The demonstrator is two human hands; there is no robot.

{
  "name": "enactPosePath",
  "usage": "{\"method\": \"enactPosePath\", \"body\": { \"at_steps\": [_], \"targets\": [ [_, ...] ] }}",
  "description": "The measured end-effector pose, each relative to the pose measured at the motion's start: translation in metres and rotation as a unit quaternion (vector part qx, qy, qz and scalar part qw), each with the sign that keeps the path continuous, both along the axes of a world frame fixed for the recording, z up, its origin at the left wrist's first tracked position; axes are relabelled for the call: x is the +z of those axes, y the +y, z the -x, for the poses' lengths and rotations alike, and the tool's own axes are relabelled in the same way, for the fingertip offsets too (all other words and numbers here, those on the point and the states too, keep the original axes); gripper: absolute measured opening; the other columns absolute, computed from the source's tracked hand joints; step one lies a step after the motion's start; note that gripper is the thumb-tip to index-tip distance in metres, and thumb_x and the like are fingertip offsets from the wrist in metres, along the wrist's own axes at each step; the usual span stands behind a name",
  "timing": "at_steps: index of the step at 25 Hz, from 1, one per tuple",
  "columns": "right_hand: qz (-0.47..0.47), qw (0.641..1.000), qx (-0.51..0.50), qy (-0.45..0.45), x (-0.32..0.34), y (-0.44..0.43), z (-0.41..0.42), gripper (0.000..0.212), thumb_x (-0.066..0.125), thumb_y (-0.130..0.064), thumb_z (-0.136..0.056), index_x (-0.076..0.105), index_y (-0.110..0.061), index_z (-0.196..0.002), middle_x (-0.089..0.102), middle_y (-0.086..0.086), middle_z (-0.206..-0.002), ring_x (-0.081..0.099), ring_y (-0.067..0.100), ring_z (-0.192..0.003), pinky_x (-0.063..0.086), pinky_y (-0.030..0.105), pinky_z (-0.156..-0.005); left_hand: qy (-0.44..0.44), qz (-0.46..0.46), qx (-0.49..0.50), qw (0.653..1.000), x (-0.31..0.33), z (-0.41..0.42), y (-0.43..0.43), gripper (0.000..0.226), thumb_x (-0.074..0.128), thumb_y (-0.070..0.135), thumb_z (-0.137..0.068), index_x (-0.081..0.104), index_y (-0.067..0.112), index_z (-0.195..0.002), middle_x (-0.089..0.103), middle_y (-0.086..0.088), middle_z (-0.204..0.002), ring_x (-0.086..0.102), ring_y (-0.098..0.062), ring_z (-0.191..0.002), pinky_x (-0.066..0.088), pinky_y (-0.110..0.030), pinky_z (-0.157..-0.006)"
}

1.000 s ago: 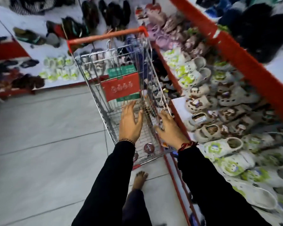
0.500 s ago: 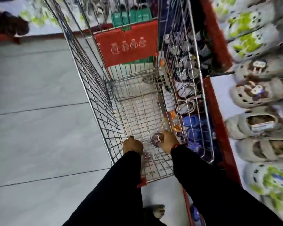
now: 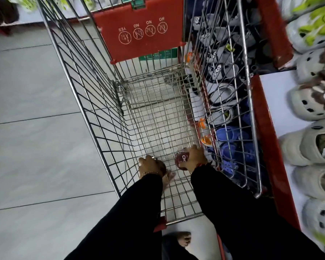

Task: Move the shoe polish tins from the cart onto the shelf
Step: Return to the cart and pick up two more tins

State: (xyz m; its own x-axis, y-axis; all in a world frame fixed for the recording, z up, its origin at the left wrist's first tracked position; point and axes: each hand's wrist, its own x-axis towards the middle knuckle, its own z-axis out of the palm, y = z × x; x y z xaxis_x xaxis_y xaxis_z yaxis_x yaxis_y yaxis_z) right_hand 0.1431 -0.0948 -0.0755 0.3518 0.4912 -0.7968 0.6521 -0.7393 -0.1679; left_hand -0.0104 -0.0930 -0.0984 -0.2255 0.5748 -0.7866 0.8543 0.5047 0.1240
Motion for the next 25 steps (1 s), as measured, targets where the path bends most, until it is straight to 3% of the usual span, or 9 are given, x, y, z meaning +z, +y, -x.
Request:
{"method": "enactPosePath", "body": {
  "at_steps": [2,5,8,11,15,17,20,22,25],
  "targets": [
    [0.003,0.999,-0.031,0.010,0.004,0.000,-0.004,0.068,0.081,-0.022,-0.078,0.050,0.000,-0.135,0.055,0.018,-0.138,0.055,0.034,-0.129,0.047,0.039,-0.107,0.008,0.008,-0.014,1.000,0.005,0.001,0.004,0.070,0.077,0.038,-0.075,0.051,0.004,-0.130,0.043,-0.017,-0.135,0.056,-0.041,-0.122,0.049,-0.044,-0.101],
    [-0.032,0.996,-0.079,0.012,0.017,-0.004,-0.012,0.045,0.068,-0.016,-0.089,0.060,0.004,-0.129,0.065,0.020,-0.131,0.060,0.033,-0.125,0.049,0.038,-0.104,-0.003,0.019,-0.007,1.000,0.019,0.001,0.009,0.058,0.072,0.032,-0.082,0.055,0.003,-0.129,0.056,-0.020,-0.134,0.057,-0.038,-0.124,0.047,-0.041,-0.103],
    [-0.077,0.988,-0.133,0.024,0.039,-0.009,-0.023,0.034,0.063,-0.011,-0.090,0.068,0.003,-0.120,0.070,0.021,-0.120,0.066,0.033,-0.116,0.052,0.032,-0.094,-0.063,-0.003,0.094,0.994,0.047,0.002,0.012,0.041,0.068,0.027,-0.086,0.068,0.004,-0.119,0.070,-0.019,-0.121,0.065,-0.034,-0.117,0.051,-0.036,-0.097],
    [-0.135,0.965,-0.222,0.043,0.073,-0.013,-0.030,0.032,0.066,-0.016,-0.089,0.072,0.003,-0.114,0.073,0.017,-0.103,0.068,0.024,-0.097,0.043,0.024,-0.078,-0.116,-0.059,0.149,0.980,0.080,0.002,0.019,0.035,0.066,0.022,-0.087,0.072,0.004,-0.117,0.073,-0.020,-0.116,0.067,-0.033,-0.113,0.051,-0.036,-0.096],
    [-0.278,0.893,-0.338,0.105,0.139,-0.026,-0.028,0.027,0.068,-0.009,-0.085,0.075,0.005,-0.107,0.074,0.015,-0.089,0.060,0.012,-0.069,0.048,0.016,-0.059,-0.234,-0.117,0.257,0.930,0.144,-0.008,0.023,0.039,0.068,0.019,-0.086,0.069,0.003,-0.122,0.070,-0.027,-0.120,0.065,-0.043,-0.114,0.053,-0.049,-0.101],
    [-0.318,0.861,-0.372,0.141,0.173,-0.034,-0.028,0.026,0.067,-0.007,-0.086,0.073,0.006,-0.108,0.069,0.010,-0.086,0.062,0.018,-0.073,0.054,0.024,-0.067,-0.268,-0.135,0.265,0.916,0.172,-0.010,0.024,0.039,0.067,0.017,-0.088,0.066,0.001,-0.123,0.070,-0.030,-0.114,0.067,-0.046,-0.105,0.053,-0.052,-0.100],
    [-0.364,0.814,-0.404,0.203,0.234,-0.051,-0.030,0.030,0.065,-0.005,-0.089,0.066,0.010,-0.116,0.069,0.019,-0.099,0.064,0.025,-0.084,0.055,0.041,-0.080,-0.321,-0.180,0.256,0.894,0.230,-0.012,0.019,0.038,0.065,0.012,-0.090,0.063,-0.004,-0.123,0.066,-0.015,-0.087,0.059,-0.023,-0.061,0.057,-0.025,-0.067],
    [-0.407,0.768,-0.429,0.247,0.281,-0.065,-0.032,0.032,0.063,-0.001,-0.091,0.062,0.012,-0.120,0.067,0.022,-0.106,0.064,0.027,-0.091,0.053,0.046,-0.094,-0.347,-0.215,0.232,0.883,0.271,-0.018,0.010,0.031,0.065,0.011,-0.091,0.065,-0.003,-0.119,0.062,-0.010,-0.091,0.054,-0.018,-0.061,0.049,-0.018,-0.057],
    [-0.485,0.719,-0.424,0.260,0.353,-0.098,-0.041,0.028,0.061,-0.001,-0.092,0.063,0.010,-0.118,0.067,0.020,-0.106,0.067,0.020,-0.085,0.062,0.028,-0.082,-0.430,-0.223,0.221,0.847,0.331,-0.031,-0.009,0.024,0.062,0.007,-0.091,0.067,0.002,-0.115,0.063,-0.012,-0.085,0.050,-0.017,-0.056,0.052,-0.029,-0.065]
  ]
}}
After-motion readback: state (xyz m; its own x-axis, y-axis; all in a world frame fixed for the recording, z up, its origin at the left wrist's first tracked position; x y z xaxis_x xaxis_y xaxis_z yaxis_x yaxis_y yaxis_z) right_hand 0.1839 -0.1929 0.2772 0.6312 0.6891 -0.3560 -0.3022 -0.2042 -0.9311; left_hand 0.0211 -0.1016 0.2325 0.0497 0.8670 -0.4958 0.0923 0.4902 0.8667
